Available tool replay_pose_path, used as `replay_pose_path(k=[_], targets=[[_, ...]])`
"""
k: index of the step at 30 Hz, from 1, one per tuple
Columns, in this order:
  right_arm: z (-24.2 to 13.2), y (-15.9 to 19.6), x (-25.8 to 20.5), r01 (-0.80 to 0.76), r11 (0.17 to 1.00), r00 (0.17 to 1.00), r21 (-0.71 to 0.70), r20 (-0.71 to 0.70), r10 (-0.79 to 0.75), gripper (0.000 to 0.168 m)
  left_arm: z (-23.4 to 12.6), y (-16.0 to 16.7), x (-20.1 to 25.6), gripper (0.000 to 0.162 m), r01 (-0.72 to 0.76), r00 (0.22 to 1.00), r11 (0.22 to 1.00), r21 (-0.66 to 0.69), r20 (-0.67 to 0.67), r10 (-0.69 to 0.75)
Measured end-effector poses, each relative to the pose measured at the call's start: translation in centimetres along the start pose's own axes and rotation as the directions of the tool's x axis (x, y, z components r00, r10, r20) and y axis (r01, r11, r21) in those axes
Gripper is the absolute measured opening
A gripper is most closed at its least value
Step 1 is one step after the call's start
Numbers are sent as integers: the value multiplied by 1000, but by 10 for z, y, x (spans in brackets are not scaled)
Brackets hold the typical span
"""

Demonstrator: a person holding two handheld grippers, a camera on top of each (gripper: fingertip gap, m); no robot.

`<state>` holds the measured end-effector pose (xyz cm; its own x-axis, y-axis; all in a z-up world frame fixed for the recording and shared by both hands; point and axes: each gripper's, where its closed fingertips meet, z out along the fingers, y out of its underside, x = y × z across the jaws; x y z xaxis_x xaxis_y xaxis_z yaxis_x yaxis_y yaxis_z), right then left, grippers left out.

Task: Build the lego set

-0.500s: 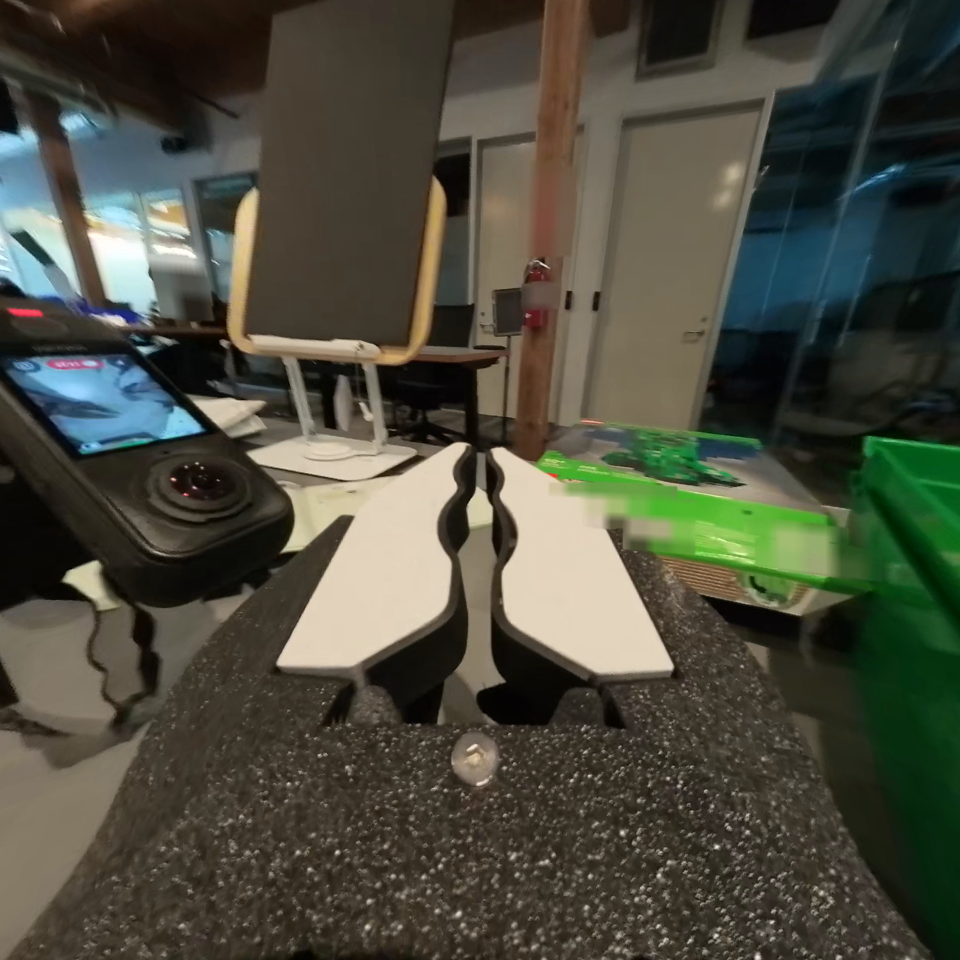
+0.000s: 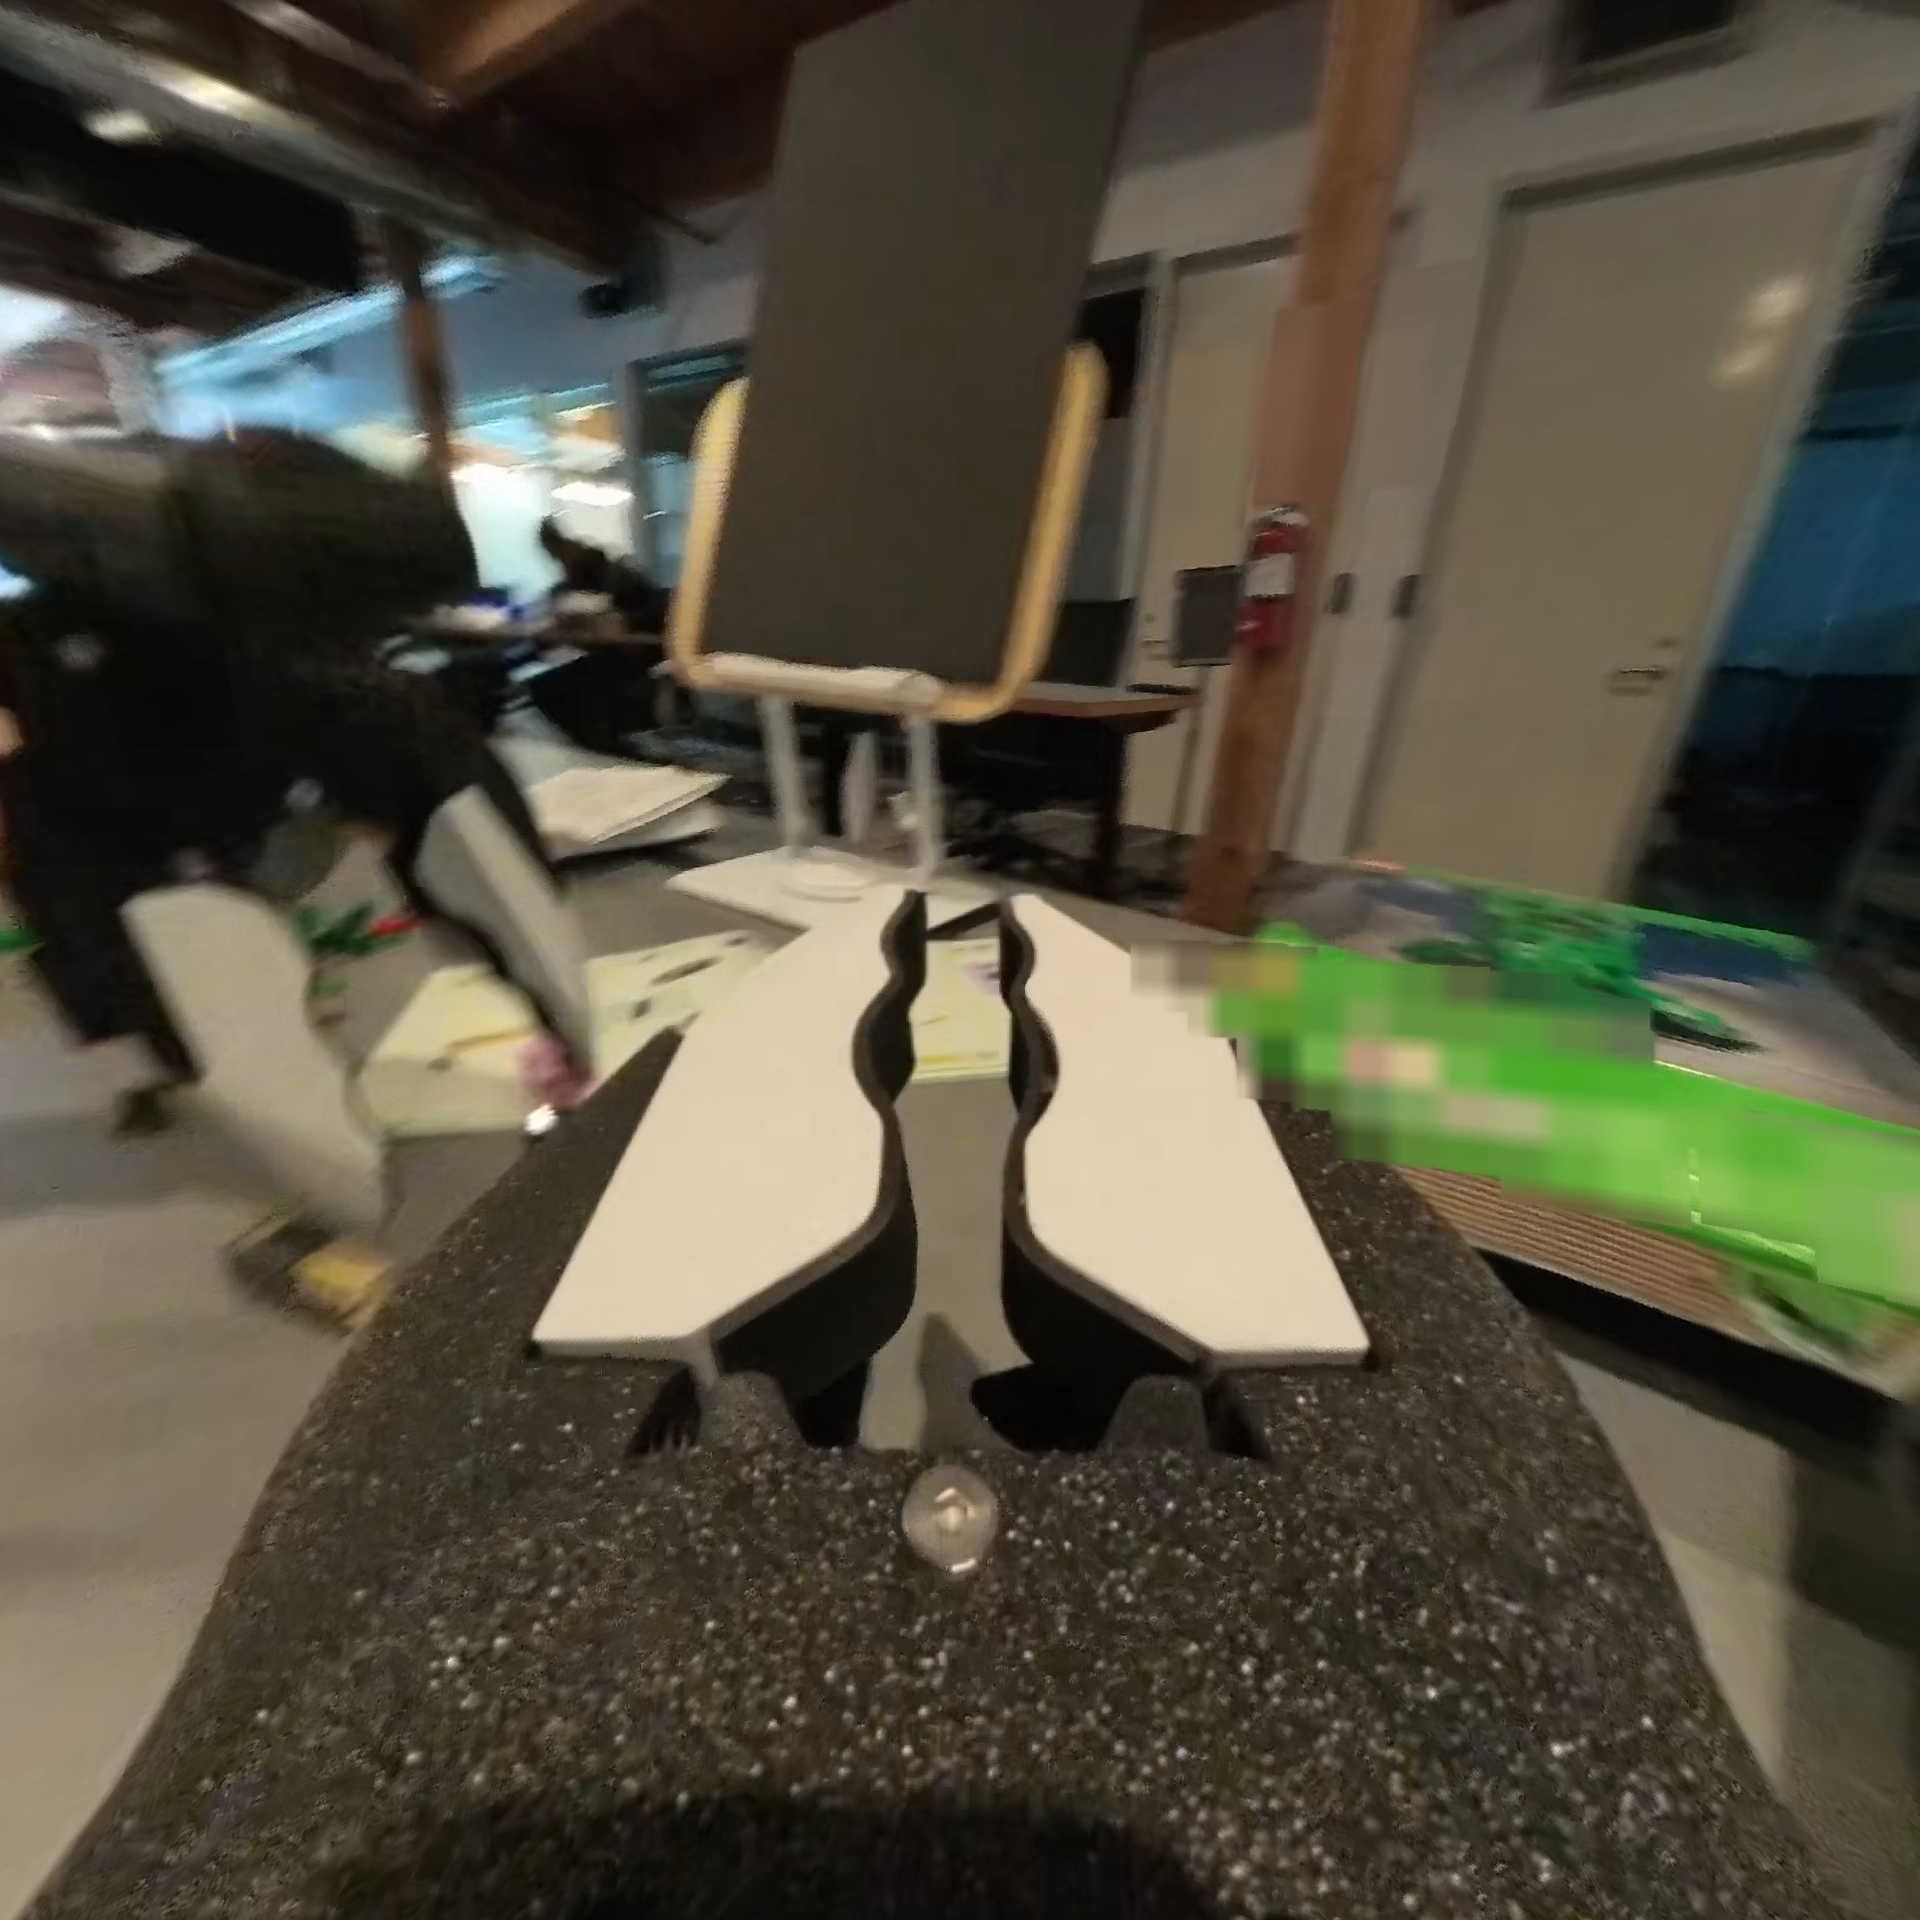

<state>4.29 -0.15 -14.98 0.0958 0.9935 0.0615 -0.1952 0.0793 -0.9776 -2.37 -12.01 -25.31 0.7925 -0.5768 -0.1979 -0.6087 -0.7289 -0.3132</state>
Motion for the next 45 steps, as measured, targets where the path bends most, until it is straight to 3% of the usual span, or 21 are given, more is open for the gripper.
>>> replay_pose_path(k=[1, 3, 7, 9, 12, 15, 20, 25, 30, 37, 45], targets=[[4, 4, -12, 14, 999, 997, -31, 74, -12, 21, -6, -2, -3, 61, -8, 999, 993, 119, 50, 2], [9, 8, -27, 45, 997, 989, -58, 141, -36, 30, -13, 2, 4, 60, 22, 997, 956, 294, 68, -44], [13, 19, -68, 54, 989, 932, -135, 363, -1, 29, -3, 38, 18, 56, 23, 989, 939, 344, 130, -72], [12, 34, -91, 92, 970, 875, -225, 483, 29, 28, -5, 41, 25, 39, -26, 986, 912, 409, 159, -44], [-1, 57, -131, 134, 915, 718, -381, 674, 175, 29, -12, 43, 31, 36, -81, 983, 866, 494, 181, -12], [-3, 89, -141, 290, 833, 682, -472, 712, 166, 28, -4, 49, 38, 34, -10, 997, 867, 499, 70, -29], [-8, 130, -145, 560, 636, 611, -531, 783, 116, 23, -8, 43, 31, 30, 105, 986, 793, 601, 39, -160], [3, 127, -148, 593, 593, 593, -545, 794, 136, 20, -1, 51, 33, 36, 201, 973, 806, 558, -19, -229], [5, 134, -147, 673, 487, 569, -557, 810, 141, 18, 7, 51, 38, 40, 265, 962, 800, 538, -91, -258], [7, 145, -141, 760, 372, 533, -533, 839, 114, 17, 22, 54, 47, 40, 245, 969, 842, 481, -99, -225], [2, 147, -144, 756, 368, 519, -541, 839, 166, 16, 23, 50, 51, 32, 237, 972, 844, 482, -117, -206]])
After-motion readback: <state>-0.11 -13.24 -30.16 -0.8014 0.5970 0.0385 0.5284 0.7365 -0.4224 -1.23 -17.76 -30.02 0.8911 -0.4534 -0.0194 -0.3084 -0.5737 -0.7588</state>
